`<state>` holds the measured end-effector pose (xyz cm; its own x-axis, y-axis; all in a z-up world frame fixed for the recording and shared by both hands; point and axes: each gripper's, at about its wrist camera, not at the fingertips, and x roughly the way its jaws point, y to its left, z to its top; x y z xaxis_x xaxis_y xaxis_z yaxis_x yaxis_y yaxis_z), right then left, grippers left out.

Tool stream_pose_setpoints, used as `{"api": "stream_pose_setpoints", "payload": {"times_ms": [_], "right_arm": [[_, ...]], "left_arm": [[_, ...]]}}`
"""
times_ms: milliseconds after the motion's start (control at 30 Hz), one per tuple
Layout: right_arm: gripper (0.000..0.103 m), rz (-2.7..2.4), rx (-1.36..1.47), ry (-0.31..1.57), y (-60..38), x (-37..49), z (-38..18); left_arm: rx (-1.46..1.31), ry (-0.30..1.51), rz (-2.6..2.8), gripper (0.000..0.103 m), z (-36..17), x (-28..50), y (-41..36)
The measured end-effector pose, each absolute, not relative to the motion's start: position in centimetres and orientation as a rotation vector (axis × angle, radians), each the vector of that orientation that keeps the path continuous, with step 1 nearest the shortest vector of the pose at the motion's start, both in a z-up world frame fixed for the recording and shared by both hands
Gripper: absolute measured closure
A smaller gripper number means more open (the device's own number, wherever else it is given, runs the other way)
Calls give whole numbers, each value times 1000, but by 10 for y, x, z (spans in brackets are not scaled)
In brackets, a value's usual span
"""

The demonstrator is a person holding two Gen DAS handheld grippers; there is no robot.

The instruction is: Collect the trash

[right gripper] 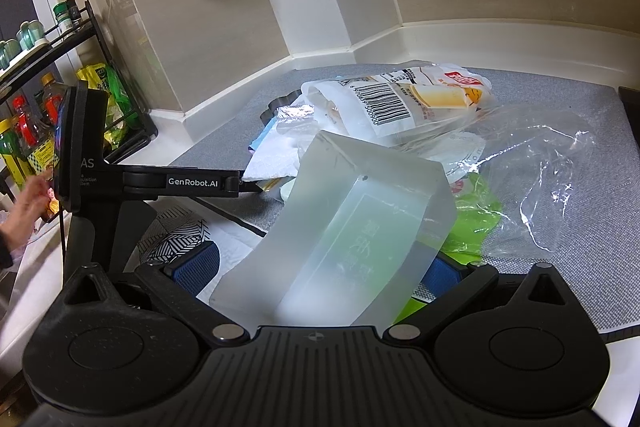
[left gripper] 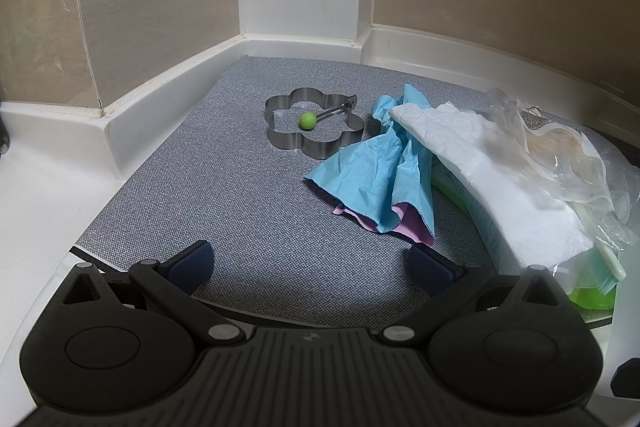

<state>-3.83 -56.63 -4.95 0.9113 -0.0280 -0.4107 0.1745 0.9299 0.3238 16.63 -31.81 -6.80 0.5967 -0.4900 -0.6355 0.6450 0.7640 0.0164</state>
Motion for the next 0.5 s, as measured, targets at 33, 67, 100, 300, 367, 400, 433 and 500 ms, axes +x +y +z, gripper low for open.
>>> {"api": "stream_pose_setpoints", "payload": {"times_ms": [33,67,100,300,367,400,433,500], "right_arm": [[0,-107,364,413,-566,-38,-49],[0,-107,363,413,-567,-38,-49],[0,-109,362,414,-566,-38,-49],[0,-114,363,414,-566,-39,-49],[0,-114,364,413,-566,-39,-49],[0,-114,364,413,-567,-39,-49],[0,-114,364,413,-567,-39,-49],[0,-113,364,413,-567,-39,-49]], "left_arm": [[256,654,-667,0,-68,166,-318],[256,654,-667,0,-68,166,-318],[256,654,-667,0,-68,166,-318],[257,655,-666,0,-68,166,-318],[257,655,-666,0,-68,166,-318],[257,655,-666,0,-68,166,-318],[257,655,-666,0,-68,166,-318],[257,655,-666,0,-68,166,-318]]}}
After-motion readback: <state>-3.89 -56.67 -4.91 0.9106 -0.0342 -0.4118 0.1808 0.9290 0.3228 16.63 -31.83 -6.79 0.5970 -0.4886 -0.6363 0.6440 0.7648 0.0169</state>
